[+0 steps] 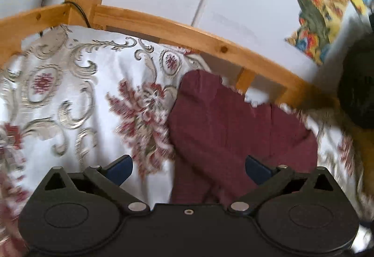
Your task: Fold small clothes
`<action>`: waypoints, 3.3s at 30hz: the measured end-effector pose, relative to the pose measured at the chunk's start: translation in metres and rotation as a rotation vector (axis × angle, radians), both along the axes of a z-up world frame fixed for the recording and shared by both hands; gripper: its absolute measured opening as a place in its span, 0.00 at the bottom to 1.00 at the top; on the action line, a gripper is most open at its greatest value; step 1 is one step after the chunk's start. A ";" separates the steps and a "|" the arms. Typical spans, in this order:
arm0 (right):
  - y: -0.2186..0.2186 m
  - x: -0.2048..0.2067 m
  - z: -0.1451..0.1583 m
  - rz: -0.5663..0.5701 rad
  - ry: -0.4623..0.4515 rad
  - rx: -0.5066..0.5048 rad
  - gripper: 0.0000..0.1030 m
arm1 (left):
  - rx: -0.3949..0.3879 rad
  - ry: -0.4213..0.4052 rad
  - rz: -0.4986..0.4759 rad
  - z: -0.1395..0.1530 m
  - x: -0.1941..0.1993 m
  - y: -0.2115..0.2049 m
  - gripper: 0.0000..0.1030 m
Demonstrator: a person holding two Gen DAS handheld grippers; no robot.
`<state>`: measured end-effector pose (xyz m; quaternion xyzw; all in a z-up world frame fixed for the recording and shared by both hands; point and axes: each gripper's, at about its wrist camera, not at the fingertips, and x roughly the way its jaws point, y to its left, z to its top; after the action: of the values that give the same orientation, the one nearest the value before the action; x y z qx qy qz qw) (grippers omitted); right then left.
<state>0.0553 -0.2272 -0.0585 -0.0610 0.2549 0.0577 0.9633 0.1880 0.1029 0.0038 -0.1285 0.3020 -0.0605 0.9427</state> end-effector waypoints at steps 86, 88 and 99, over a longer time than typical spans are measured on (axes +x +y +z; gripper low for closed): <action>-0.022 -0.047 -0.022 0.232 0.426 -0.498 0.82 | 0.179 0.332 -0.302 -0.042 -0.080 -0.051 0.99; -0.020 -0.040 -0.034 0.260 0.473 -0.472 0.82 | 0.185 0.336 -0.319 -0.044 -0.078 -0.055 0.99; -0.011 -0.021 -0.049 0.333 0.461 -0.446 0.29 | 0.306 0.197 -0.575 -0.031 -0.116 -0.098 0.99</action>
<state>0.0345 -0.2380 -0.1076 -0.2958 0.4582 0.1691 0.8209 0.0721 0.0044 -0.0275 0.0995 0.4208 -0.2654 0.8617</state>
